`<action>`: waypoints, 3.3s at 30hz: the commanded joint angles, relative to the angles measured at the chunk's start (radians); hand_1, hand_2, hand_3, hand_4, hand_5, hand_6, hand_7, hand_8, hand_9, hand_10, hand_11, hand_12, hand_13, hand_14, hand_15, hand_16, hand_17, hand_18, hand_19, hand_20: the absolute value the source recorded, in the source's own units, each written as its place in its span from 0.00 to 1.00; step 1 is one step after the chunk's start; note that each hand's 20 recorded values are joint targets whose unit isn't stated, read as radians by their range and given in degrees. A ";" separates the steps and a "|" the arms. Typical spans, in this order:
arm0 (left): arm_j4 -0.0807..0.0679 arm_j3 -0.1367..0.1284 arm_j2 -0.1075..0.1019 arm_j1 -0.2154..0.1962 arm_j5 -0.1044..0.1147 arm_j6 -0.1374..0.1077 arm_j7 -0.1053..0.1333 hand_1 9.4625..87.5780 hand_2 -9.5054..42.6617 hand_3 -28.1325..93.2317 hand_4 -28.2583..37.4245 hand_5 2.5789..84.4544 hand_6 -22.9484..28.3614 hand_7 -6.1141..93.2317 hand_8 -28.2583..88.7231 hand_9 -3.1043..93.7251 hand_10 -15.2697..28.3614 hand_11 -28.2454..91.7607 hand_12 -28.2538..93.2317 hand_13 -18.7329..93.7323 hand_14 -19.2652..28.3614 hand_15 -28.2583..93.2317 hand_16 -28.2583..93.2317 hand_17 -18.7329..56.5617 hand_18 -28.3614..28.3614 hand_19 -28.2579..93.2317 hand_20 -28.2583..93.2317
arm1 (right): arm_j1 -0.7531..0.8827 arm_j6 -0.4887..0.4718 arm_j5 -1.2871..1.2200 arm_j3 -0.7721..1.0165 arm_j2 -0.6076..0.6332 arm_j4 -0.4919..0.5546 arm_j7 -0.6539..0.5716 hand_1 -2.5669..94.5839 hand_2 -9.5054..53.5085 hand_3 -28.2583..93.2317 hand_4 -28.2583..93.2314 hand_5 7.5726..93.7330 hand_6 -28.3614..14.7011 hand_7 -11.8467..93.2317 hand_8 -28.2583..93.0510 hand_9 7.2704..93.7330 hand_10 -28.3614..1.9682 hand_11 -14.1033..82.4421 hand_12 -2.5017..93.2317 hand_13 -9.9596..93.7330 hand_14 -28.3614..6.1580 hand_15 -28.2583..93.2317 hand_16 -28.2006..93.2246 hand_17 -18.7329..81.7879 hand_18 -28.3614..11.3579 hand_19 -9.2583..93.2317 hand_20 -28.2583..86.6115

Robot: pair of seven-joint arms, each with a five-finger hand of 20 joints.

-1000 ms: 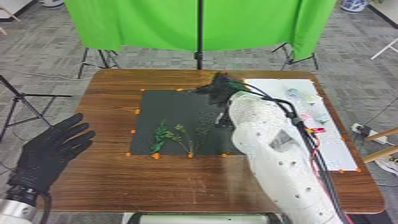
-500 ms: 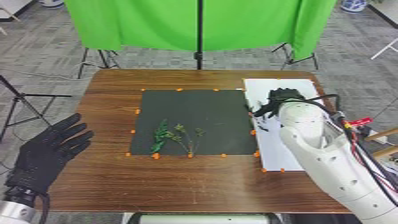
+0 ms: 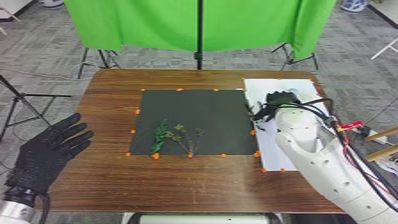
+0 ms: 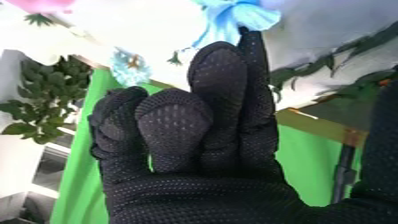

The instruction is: Arrange flowers

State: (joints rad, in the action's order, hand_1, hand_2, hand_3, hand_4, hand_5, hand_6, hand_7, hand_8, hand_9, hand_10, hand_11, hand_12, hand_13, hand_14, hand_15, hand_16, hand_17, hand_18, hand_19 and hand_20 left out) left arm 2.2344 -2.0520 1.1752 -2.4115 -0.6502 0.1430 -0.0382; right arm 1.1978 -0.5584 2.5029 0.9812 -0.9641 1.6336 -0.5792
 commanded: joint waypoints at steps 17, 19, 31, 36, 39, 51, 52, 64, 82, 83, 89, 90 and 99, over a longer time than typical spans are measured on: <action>0.002 0.000 0.014 -0.016 -0.006 -0.003 0.003 0.19 0.16 0.82 0.07 0.41 0.49 0.27 0.15 0.32 0.63 0.45 0.35 0.37 0.71 0.51 0.23 0.10 0.87 0.59 0.29 | -0.045 -0.037 0.049 -0.031 0.014 -0.030 -0.001 0.18 0.04 0.73 0.00 0.78 0.62 0.56 0.09 0.90 0.61 0.68 0.38 0.88 0.64 0.84 0.47 0.56 0.13 1.00 0.56; 0.001 0.000 0.012 -0.016 -0.004 -0.002 0.003 0.19 0.16 0.82 0.07 0.41 0.49 0.27 0.15 0.32 0.63 0.45 0.35 0.37 0.71 0.51 0.23 0.10 0.87 0.59 0.29 | -0.050 -0.043 0.042 -0.033 0.019 -0.028 0.003 0.18 0.04 0.73 0.00 0.78 0.62 0.56 0.09 0.90 0.61 0.68 0.38 0.88 0.64 0.84 0.47 0.56 0.13 1.00 0.56; 0.005 -0.002 0.018 -0.019 -0.007 -0.002 0.005 0.19 0.16 0.82 0.07 0.41 0.49 0.28 0.15 0.32 0.63 0.45 0.35 0.37 0.71 0.51 0.23 0.10 0.87 0.59 0.29 | -0.048 -0.038 0.042 -0.013 0.020 0.042 0.025 0.16 0.04 0.74 0.00 0.78 0.62 0.56 0.09 0.90 0.61 0.68 0.39 0.88 0.63 0.84 0.47 0.56 0.13 1.00 0.56; 0.004 0.000 0.016 -0.020 -0.007 -0.004 0.005 0.19 0.16 0.82 0.07 0.41 0.49 0.27 0.15 0.32 0.63 0.45 0.35 0.37 0.71 0.51 0.23 0.10 0.87 0.59 0.29 | -0.058 -0.032 0.036 -0.014 0.011 0.058 0.039 0.15 0.04 0.74 0.00 0.79 0.62 0.56 0.09 0.90 0.61 0.68 0.38 0.88 0.64 0.84 0.47 0.56 0.13 1.00 0.56; 0.004 0.000 0.018 -0.019 -0.008 -0.003 0.003 0.19 0.16 0.82 0.07 0.41 0.49 0.27 0.15 0.32 0.63 0.45 0.35 0.37 0.71 0.51 0.23 0.10 0.87 0.59 0.29 | -0.066 -0.038 0.040 -0.029 0.002 0.034 0.041 0.15 0.04 0.74 0.00 0.79 0.62 0.56 0.09 0.90 0.61 0.68 0.39 0.88 0.64 0.84 0.47 0.56 0.12 1.00 0.56; 0.002 0.005 0.019 -0.016 -0.005 -0.007 -0.002 0.19 0.16 0.82 0.07 0.41 0.49 0.27 0.15 0.32 0.63 0.44 0.35 0.37 0.71 0.51 0.23 0.10 0.87 0.59 0.29 | -0.039 0.007 0.035 -0.028 -0.043 -0.061 0.084 0.20 0.03 0.74 0.00 0.78 0.63 0.56 0.09 0.90 0.61 0.68 0.39 0.88 0.63 0.84 0.47 0.56 0.13 1.00 0.56; 0.002 0.005 0.020 -0.016 -0.006 -0.008 -0.003 0.19 0.16 0.82 0.07 0.41 0.49 0.27 0.15 0.32 0.63 0.45 0.35 0.37 0.71 0.51 0.23 0.10 0.87 0.59 0.29 | -0.040 0.004 0.029 -0.033 -0.045 -0.066 0.089 0.22 0.04 0.74 0.00 0.78 0.63 0.56 0.09 0.90 0.62 0.68 0.38 0.88 0.63 0.84 0.47 0.56 0.14 1.00 0.56; 0.000 0.006 0.025 -0.006 -0.008 -0.005 -0.018 0.19 0.17 0.82 0.07 0.41 0.49 0.27 0.15 0.32 0.63 0.45 0.35 0.37 0.71 0.51 0.23 0.10 0.87 0.59 0.29 | 0.043 0.005 -0.076 0.036 -0.074 -0.075 0.286 0.72 0.04 0.38 0.05 0.83 0.74 0.57 0.10 0.95 0.75 0.69 0.38 0.89 0.70 0.86 0.47 0.57 0.27 0.98 0.60; 0.000 0.005 0.029 -0.008 -0.009 -0.005 -0.012 0.20 0.17 0.82 0.07 0.41 0.49 0.28 0.15 0.32 0.63 0.45 0.35 0.37 0.71 0.51 0.23 0.10 0.87 0.59 0.29 | 0.130 0.280 -0.120 0.097 -0.068 -0.002 0.275 0.45 0.00 0.98 0.06 0.77 0.39 0.77 0.20 1.00 0.74 0.63 0.28 0.99 0.79 0.75 0.48 0.64 0.19 0.99 0.57; 0.001 0.006 0.029 -0.010 -0.009 -0.007 -0.011 0.20 0.17 0.82 0.07 0.41 0.49 0.27 0.15 0.32 0.63 0.45 0.35 0.37 0.71 0.51 0.23 0.10 0.87 0.59 0.29 | 0.133 0.298 -0.123 0.104 -0.068 0.011 0.276 0.45 0.00 0.98 0.06 0.77 0.39 0.77 0.19 1.00 0.73 0.64 0.28 0.99 0.79 0.76 0.48 0.64 0.19 0.99 0.58; -0.001 0.007 0.026 -0.007 -0.009 -0.004 -0.010 0.20 0.17 0.82 0.08 0.41 0.49 0.28 0.15 0.32 0.63 0.44 0.35 0.37 0.71 0.51 0.23 0.10 0.87 0.59 0.29 | 0.152 0.405 -0.154 0.142 -0.066 0.082 0.303 0.45 0.00 0.98 0.07 0.77 0.37 0.80 0.16 1.00 0.72 0.65 0.29 0.99 0.78 0.77 0.49 0.64 0.18 1.00 0.58; -0.001 0.006 0.025 -0.004 -0.008 -0.003 -0.015 0.20 0.17 0.82 0.08 0.41 0.49 0.28 0.15 0.32 0.63 0.44 0.35 0.37 0.71 0.51 0.23 0.10 0.87 0.59 0.29 | 0.159 0.416 -0.166 0.149 -0.067 0.096 0.301 0.45 0.00 0.98 0.07 0.77 0.37 0.80 0.16 1.00 0.72 0.65 0.29 0.99 0.78 0.77 0.49 0.64 0.18 1.00 0.58; -0.003 0.007 0.020 -0.001 -0.008 0.000 -0.019 0.20 0.18 0.82 0.07 0.41 0.49 0.28 0.15 0.32 0.63 0.44 0.35 0.37 0.71 0.51 0.23 0.10 0.87 0.59 0.29 | 0.207 0.378 -0.210 0.161 -0.081 0.174 0.314 0.45 0.01 0.98 0.08 0.77 0.37 0.79 0.18 1.00 0.73 0.65 0.29 0.99 0.79 0.78 0.49 0.64 0.18 1.00 0.59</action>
State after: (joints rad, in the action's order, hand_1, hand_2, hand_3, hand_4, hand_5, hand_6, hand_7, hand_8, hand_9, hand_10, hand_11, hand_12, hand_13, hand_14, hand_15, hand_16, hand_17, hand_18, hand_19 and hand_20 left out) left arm 2.2366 -2.0492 1.1941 -2.4076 -0.6535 0.1425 -0.0461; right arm 1.3753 -0.1218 2.2901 1.1411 -1.0368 1.7617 -0.2827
